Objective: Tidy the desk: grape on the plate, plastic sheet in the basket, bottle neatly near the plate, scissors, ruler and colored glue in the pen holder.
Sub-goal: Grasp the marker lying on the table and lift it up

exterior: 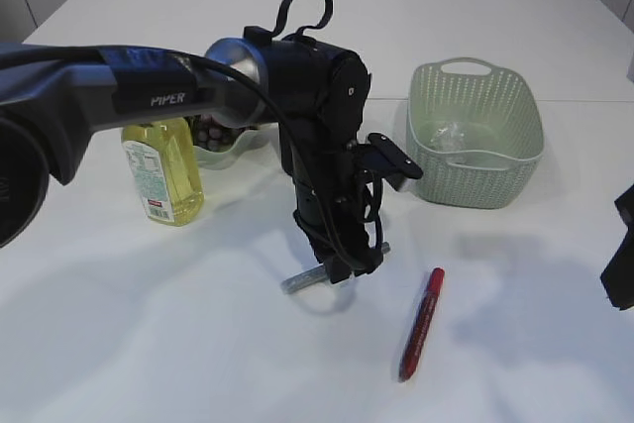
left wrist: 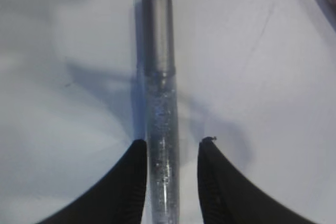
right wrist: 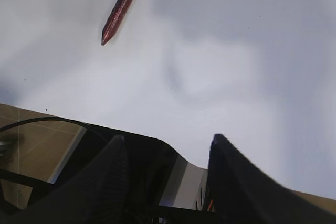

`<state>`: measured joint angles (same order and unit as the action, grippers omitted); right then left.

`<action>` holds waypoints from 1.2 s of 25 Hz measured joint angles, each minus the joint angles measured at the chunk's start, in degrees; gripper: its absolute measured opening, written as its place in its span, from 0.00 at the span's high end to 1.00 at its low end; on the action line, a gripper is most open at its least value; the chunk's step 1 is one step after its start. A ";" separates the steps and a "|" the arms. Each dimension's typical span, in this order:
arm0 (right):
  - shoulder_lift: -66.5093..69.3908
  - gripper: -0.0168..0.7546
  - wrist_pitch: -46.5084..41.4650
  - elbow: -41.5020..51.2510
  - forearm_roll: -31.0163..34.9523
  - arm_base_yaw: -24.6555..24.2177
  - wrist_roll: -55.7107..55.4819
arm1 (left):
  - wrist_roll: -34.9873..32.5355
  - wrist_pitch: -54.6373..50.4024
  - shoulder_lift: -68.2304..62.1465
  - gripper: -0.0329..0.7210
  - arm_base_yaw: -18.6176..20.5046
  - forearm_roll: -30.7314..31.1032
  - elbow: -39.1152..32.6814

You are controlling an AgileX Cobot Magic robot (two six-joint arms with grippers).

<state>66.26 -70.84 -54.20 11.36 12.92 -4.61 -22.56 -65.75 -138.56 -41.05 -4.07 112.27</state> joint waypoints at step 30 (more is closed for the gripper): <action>0.00 0.46 0.00 0.00 0.00 0.00 0.58 | 0.00 0.56 -1.04 0.63 0.00 0.77 0.00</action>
<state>66.26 -70.84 -54.20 11.36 12.92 -4.03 -22.56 -65.19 -139.61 -41.05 -3.31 112.27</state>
